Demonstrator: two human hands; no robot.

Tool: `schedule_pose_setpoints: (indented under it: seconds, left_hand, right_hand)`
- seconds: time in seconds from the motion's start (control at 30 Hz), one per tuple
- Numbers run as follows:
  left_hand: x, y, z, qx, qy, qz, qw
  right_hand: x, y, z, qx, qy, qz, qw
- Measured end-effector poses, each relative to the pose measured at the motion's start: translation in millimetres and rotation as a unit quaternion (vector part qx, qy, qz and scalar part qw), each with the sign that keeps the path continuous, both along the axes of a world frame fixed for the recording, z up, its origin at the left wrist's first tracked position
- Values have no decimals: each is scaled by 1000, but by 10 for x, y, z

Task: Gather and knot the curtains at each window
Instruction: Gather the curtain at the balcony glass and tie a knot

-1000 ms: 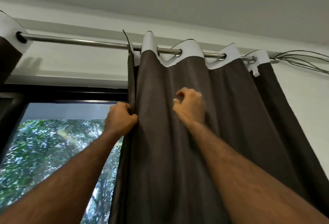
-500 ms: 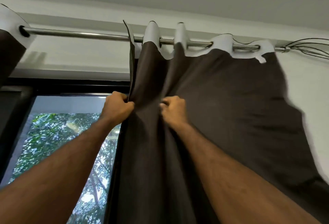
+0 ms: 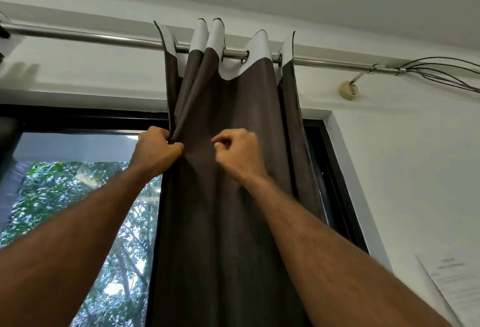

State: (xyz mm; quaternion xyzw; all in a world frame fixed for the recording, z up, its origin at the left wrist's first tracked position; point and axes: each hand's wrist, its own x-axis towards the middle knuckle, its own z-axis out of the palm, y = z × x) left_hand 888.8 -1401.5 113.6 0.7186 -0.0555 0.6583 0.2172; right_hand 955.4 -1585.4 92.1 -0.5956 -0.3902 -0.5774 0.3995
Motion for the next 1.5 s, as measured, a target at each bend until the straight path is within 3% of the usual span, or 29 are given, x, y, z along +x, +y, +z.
schedule_pose_setpoints:
  seconds: [0.07,0.1,0.2,0.27,0.4,0.47,0.57,0.67,0.77,0.83,0.93,0.97,1.03,1.1,1.17,1.3,1.4,1.5]
  left_hand:
    - [16,-21,-30,11,1,11,1000]
    - [22,-29,-41,14,-1,13,1000]
    - [63,20,-47,22,-4,16,1000]
    - [58,53,-58,21,-2,19,1000]
    - [-31,56,-64,38,-4,32,999]
    - [-78,33,-57,50,0,34,998]
    - [-103,85,-60,35,-23,26,999]
    - [-105,280,-102,-19,-59,-35,997]
    - [-157,398,-180,-7,-47,-45,998]
    - [-187,403,-192,6,-44,-34,998]
    - [-166,389,-150,22,-32,-9,999]
    - [-157,376,-142,22,-29,-3,999]
    - [-156,341,-146,18,-30,-2,999]
    - [-147,303,-162,16,-35,-10,999]
    - [-147,266,-192,14,-38,-22,999]
    - [-161,191,-186,24,-29,-56,998]
    - [-261,209,-147,-1,-64,-85,994]
    - [-300,174,-234,-1,-57,-116,992]
  right_hand:
    - [74,-312,-20,163,-30,-136,977]
    - [104,-475,-23,196,19,-177,964]
    - [342,-798,-25,148,251,-169,941]
    - [496,-877,-81,107,314,-104,938]
    - [361,-485,-176,107,156,-129,973]
    - [19,37,-175,33,77,-87,993]
    - [-404,674,-152,-122,49,-46,990]
    - [-478,835,-103,-160,64,-60,983]
    - [-499,821,-169,-213,82,-25,973]
    - [-516,767,-280,-178,2,-8,984]
    - [-392,571,-387,29,-185,-115,975]
    - [-380,480,-406,92,-183,-162,965]
    - [-314,316,-397,173,-58,-197,963]
    - [-211,200,-382,183,112,-143,966]
    - [-134,227,-412,125,195,-109,967]
    - [-454,695,-370,-22,114,-59,991]
    - [-688,859,-208,-4,56,-10,998]
    - [-467,714,-326,-4,72,-39,997]
